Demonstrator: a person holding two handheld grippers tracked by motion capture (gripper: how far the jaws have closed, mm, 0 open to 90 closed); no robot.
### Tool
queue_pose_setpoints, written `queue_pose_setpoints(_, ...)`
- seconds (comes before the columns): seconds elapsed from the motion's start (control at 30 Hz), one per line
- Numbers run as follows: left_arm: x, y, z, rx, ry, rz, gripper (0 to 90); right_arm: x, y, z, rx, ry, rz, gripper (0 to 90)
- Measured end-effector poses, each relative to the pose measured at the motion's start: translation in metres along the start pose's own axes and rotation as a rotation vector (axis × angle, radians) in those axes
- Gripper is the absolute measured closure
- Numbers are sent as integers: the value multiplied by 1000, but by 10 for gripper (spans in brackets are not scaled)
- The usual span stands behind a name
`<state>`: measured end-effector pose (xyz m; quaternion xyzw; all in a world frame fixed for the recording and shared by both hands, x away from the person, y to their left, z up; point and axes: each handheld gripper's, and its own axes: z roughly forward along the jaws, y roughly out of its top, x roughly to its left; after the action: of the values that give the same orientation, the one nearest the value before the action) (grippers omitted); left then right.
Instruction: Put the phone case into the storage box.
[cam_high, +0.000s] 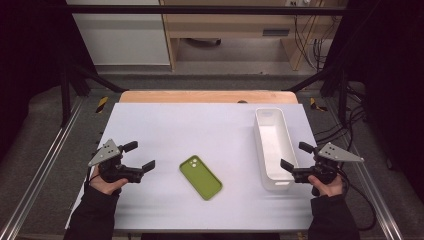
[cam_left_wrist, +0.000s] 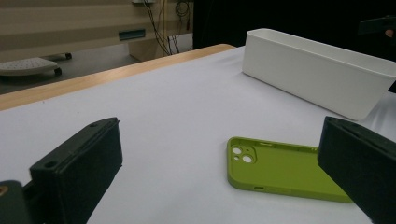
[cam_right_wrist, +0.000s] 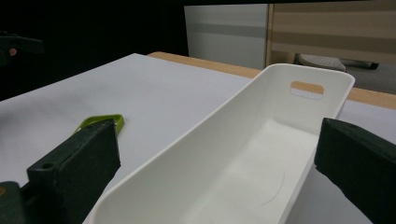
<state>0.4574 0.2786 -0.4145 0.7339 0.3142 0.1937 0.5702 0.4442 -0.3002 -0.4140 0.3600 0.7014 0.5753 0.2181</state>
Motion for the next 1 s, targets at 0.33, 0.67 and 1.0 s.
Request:
queue_pose_setpoints(0.33,-2,1,1,4,1,7,0,0,1,-1,-1,-3,-2,6)
queue_pose_setpoints(0.67,-7,6,6,19,5,16,0,1,1,0,6,0,-8,6)
queue_pose_setpoints(1.0,-19,11,18,45,13,20,0,2,1,-1,7,2,-10,6)
